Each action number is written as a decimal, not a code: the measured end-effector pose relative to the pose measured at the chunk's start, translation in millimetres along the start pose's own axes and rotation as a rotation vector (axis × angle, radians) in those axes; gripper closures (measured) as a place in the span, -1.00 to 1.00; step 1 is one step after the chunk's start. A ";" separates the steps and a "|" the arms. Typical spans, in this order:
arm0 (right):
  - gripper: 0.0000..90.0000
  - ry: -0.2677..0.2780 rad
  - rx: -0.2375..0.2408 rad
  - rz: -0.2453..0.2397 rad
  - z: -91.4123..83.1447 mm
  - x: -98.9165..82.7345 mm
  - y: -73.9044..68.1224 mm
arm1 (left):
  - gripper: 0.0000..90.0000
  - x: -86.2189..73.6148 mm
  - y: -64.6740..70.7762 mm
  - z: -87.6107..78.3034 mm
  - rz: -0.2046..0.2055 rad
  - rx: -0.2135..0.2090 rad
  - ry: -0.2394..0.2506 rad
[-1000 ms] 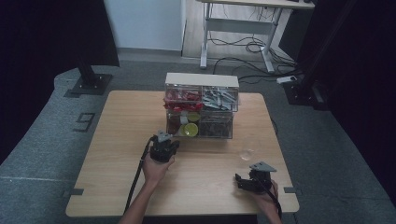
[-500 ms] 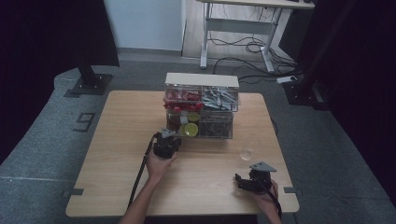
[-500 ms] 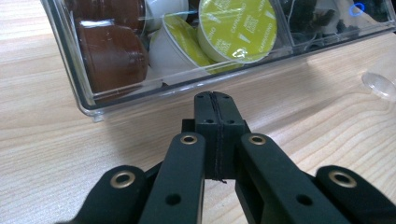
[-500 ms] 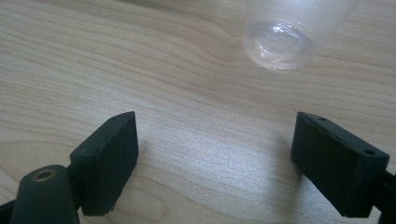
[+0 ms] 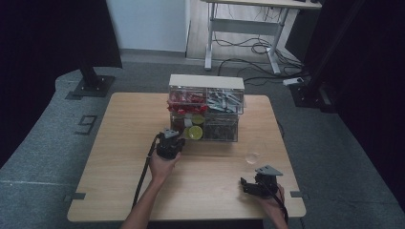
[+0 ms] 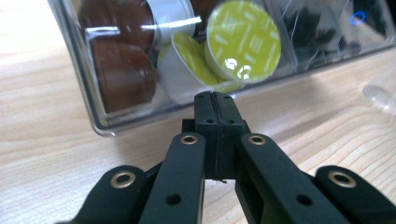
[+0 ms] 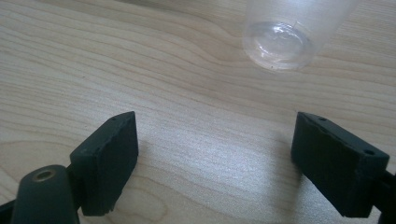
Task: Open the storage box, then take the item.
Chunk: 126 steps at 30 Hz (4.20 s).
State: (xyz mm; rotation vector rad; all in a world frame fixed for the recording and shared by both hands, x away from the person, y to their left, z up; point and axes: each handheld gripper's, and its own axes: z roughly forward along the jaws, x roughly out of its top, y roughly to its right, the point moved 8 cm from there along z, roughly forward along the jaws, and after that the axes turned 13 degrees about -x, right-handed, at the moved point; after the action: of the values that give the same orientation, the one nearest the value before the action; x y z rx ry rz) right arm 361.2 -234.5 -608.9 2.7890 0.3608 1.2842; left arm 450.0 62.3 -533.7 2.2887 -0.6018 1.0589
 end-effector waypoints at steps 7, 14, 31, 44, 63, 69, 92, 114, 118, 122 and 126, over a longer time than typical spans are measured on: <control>-0.67 0.000 0.000 0.000 0.0 0.0 0.0 | 1.00 -11.8 4.1 8.7 -0.009 -0.025 -0.038; -0.67 0.000 0.000 0.000 0.0 0.0 0.0 | 1.00 -17.1 0.6 17.3 -0.027 -0.026 -0.053; -0.67 0.000 0.000 0.000 0.0 0.0 0.0 | 1.00 -8.7 0.2 5.9 -0.005 -0.014 -0.032; -0.67 0.000 0.000 0.000 0.0 0.0 0.0 | 1.00 -5.3 2.7 0.6 0.007 -0.007 -0.009; -0.67 0.000 -0.001 0.002 0.0 0.1 -0.1 | 1.00 20.4 6.4 -17.3 0.007 -0.025 0.040; -0.67 0.001 0.000 -0.001 0.1 0.1 0.1 | 1.00 30.2 7.6 -22.1 0.025 -0.011 0.045; -0.67 0.000 0.000 0.000 0.1 0.0 0.0 | 1.00 68.2 9.1 -31.3 0.031 -0.003 0.075; -0.64 0.003 -0.004 0.000 -0.3 0.0 -0.2 | 1.00 84.0 10.9 -27.0 0.029 -0.009 0.073; -0.49 0.018 -0.032 0.008 -3.8 -0.4 -1.8 | 1.00 83.9 10.9 -27.0 0.029 -0.011 0.074; -0.43 0.049 -0.034 0.004 -11.1 5.4 -9.2 | 1.00 83.4 10.7 -26.0 0.028 -0.019 0.074; -0.32 0.103 -0.004 0.012 -23.3 18.2 -16.0 | 1.00 83.5 10.8 -25.0 0.030 -0.025 0.073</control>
State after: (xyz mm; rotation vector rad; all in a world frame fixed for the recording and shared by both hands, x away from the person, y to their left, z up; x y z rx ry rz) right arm 352.0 -215.9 -582.4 2.7327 0.3455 1.4327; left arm 479.3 56.1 -451.2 2.2158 -0.6180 1.1385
